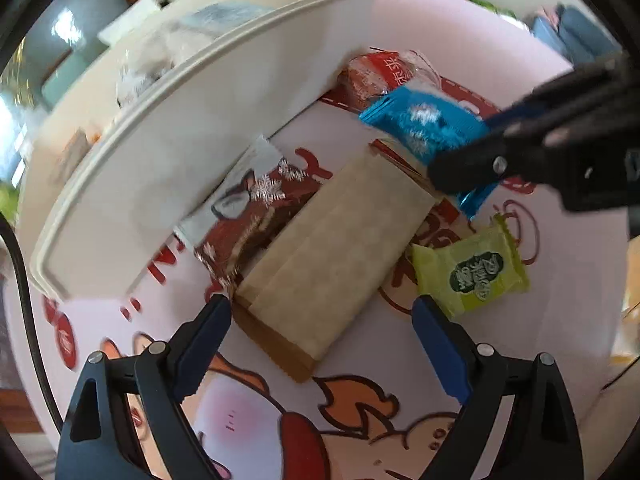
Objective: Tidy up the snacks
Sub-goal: 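Grasp the brown paper bag with the left gripper while the right grasps the blue wrapper, then lift both packets into the white tray and open both grippers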
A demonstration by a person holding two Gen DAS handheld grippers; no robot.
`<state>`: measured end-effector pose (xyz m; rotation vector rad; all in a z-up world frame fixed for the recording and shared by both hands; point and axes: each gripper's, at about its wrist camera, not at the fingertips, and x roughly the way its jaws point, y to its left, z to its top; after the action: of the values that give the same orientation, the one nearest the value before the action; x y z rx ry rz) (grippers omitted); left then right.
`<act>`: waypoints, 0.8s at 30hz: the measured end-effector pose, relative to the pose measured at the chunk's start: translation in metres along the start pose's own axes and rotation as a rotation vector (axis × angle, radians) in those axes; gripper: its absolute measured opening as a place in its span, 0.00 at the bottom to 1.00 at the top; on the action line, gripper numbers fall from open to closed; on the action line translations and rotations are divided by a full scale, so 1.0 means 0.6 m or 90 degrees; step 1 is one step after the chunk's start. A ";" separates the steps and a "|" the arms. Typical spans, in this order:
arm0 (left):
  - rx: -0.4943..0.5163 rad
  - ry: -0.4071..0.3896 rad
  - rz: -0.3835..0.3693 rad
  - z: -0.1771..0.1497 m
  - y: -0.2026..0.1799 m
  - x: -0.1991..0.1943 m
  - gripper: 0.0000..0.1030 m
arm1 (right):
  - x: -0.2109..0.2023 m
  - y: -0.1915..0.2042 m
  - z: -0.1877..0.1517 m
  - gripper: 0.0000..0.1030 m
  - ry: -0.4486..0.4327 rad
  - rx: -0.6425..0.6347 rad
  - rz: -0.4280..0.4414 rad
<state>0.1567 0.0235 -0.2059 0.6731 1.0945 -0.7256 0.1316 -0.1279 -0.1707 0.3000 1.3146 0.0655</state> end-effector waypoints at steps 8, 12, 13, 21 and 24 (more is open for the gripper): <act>-0.046 0.010 -0.036 0.026 0.032 0.024 0.89 | -0.015 -0.015 -0.013 0.29 -0.015 0.018 0.001; -0.070 0.020 -0.065 0.025 0.037 0.028 0.81 | -0.019 -0.025 -0.022 0.29 -0.016 0.031 0.004; -0.067 0.021 -0.067 0.022 0.036 0.026 0.77 | -0.020 -0.027 -0.023 0.29 -0.017 0.034 0.005; -0.068 0.026 -0.075 -0.004 -0.011 -0.003 0.57 | -0.023 -0.032 -0.034 0.29 -0.020 0.042 0.009; -0.102 0.009 -0.093 -0.018 -0.023 -0.017 0.56 | -0.029 -0.033 -0.038 0.29 -0.026 0.037 0.015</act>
<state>0.1371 0.0254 -0.2013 0.4664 1.2102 -0.7502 0.1027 -0.1467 -0.1643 0.3650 1.2738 0.0404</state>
